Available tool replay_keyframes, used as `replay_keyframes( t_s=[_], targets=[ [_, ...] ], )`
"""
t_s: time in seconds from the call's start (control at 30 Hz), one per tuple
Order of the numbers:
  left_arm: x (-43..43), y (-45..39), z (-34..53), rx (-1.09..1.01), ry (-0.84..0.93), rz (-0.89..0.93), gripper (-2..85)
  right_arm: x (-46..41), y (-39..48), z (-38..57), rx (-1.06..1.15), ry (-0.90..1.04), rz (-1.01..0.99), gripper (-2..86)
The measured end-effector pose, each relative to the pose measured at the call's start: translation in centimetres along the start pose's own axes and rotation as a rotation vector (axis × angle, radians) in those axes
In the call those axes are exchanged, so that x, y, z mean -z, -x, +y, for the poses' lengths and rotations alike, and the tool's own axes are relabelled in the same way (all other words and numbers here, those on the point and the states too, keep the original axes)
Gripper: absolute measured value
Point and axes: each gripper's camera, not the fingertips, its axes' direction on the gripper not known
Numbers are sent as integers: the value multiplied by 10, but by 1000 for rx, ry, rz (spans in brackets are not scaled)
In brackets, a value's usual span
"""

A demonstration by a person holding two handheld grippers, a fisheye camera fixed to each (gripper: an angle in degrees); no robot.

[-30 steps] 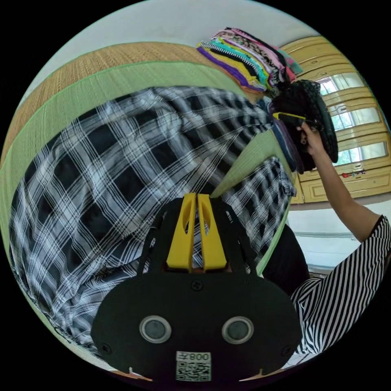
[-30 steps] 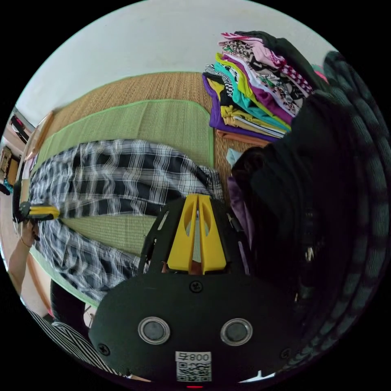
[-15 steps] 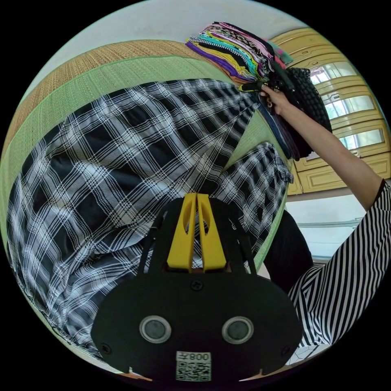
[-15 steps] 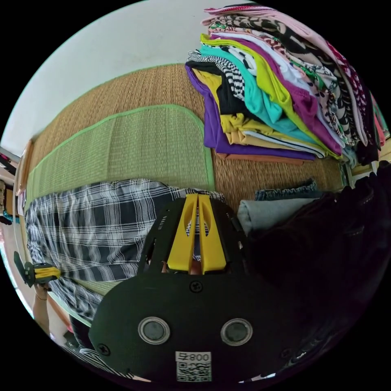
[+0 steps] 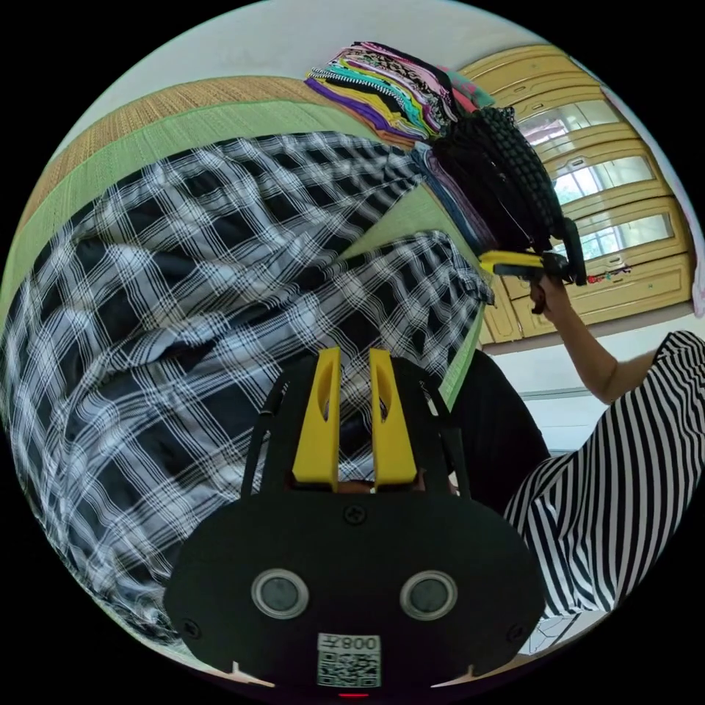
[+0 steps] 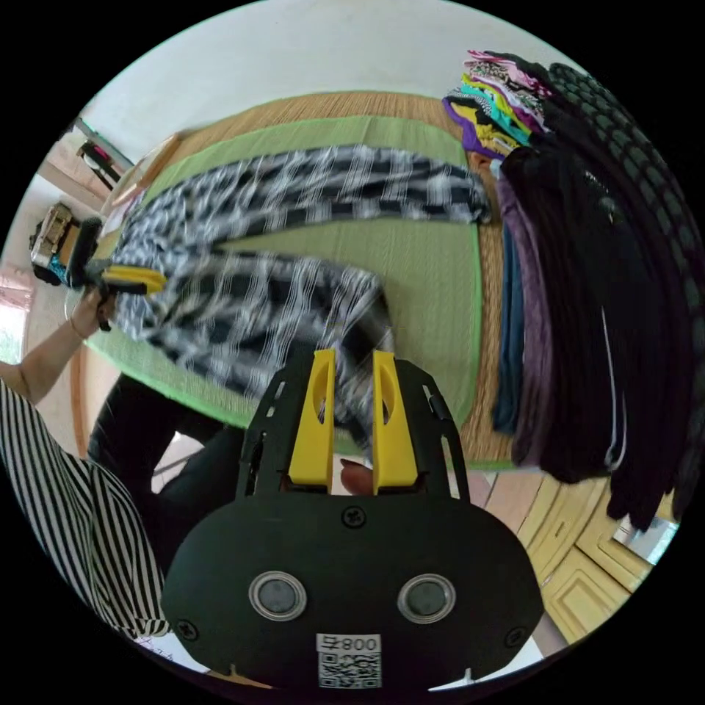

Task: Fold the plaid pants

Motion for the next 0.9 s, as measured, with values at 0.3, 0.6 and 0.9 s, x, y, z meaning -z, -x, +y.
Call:
replay_keyframes(
  t_s=[0.3, 0.6, 0.9],
  targets=[
    [4, 3, 25, 80, -27, 43, 65, -23, 50, 15, 60, 66, 80, 65],
    [13, 13, 35, 99, -63, 36, 56, 48, 3, -13, -69, -5, 108, 22],
    [23, 26, 61, 162, -73, -18, 55, 58, -5, -27, -161, 2, 214, 1]
  ],
)
